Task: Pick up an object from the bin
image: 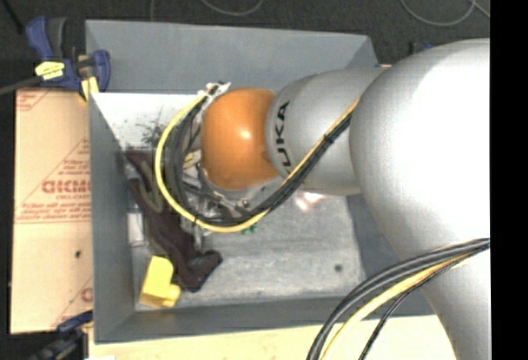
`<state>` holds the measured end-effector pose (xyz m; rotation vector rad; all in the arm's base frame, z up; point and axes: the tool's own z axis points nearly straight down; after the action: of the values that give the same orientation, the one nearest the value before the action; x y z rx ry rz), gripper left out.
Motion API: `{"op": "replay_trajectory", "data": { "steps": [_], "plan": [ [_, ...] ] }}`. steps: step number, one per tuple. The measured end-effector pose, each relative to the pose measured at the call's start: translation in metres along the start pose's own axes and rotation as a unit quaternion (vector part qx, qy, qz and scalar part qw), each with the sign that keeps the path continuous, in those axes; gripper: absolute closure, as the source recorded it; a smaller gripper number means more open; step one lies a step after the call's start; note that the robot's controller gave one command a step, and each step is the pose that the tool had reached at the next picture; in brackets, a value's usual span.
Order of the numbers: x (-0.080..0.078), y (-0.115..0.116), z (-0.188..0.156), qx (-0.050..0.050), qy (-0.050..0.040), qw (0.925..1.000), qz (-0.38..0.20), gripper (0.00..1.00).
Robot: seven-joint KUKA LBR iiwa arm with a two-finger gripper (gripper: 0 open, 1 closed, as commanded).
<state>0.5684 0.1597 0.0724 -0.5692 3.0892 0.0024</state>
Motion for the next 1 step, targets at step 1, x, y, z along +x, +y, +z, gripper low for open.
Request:
{"op": "replay_trajectory", "data": {
  "steps": [1],
  "plan": [
    [0.0, 0.0, 0.0, 0.0, 0.0, 1.0, 0.001, 1.0]
  ]
}}
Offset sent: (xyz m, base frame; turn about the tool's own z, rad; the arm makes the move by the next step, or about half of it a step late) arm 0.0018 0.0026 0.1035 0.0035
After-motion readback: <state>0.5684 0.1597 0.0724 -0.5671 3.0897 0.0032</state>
